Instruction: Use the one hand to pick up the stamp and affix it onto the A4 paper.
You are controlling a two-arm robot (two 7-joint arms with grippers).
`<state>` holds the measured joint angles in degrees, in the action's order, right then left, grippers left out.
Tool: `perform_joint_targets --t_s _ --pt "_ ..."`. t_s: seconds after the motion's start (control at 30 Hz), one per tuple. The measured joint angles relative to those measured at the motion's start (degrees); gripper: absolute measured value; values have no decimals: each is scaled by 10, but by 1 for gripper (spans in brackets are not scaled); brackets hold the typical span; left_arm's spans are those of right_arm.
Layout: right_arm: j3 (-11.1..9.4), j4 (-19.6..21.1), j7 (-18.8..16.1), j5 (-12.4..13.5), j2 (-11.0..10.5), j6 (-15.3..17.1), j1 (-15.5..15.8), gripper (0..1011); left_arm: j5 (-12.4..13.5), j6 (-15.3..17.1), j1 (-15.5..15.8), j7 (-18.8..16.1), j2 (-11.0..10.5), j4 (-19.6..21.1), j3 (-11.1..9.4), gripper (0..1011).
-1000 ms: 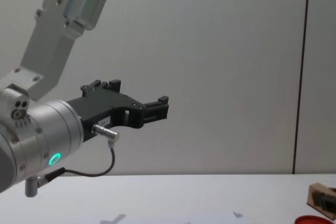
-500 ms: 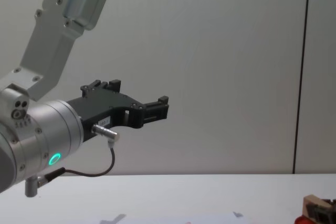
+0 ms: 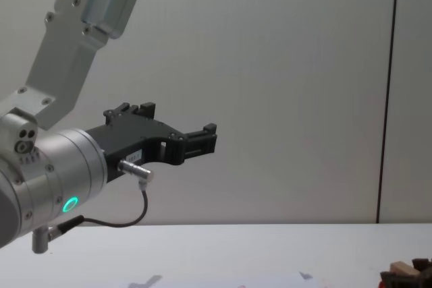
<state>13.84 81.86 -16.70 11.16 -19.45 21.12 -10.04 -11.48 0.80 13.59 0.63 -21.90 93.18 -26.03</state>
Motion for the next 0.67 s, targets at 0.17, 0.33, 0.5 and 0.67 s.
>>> perform_joint_targets --t_s 0.17,0.33,0.5,0.67 --pt "1 -3 0 -2 1 0 -2 756 0 0 0 0 0 0 0 1001" --pt "1 -5 -1 -4 2 1 -3 883 0 0 0 0 0 0 0 1001" --pt "1 -6 -1 -5 2 1 -4 1001 0 0 0 0 0 0 0 1001" --pt "2 -7 -1 -5 2 1 -4 1001 0 0 0 0 0 0 0 1002"
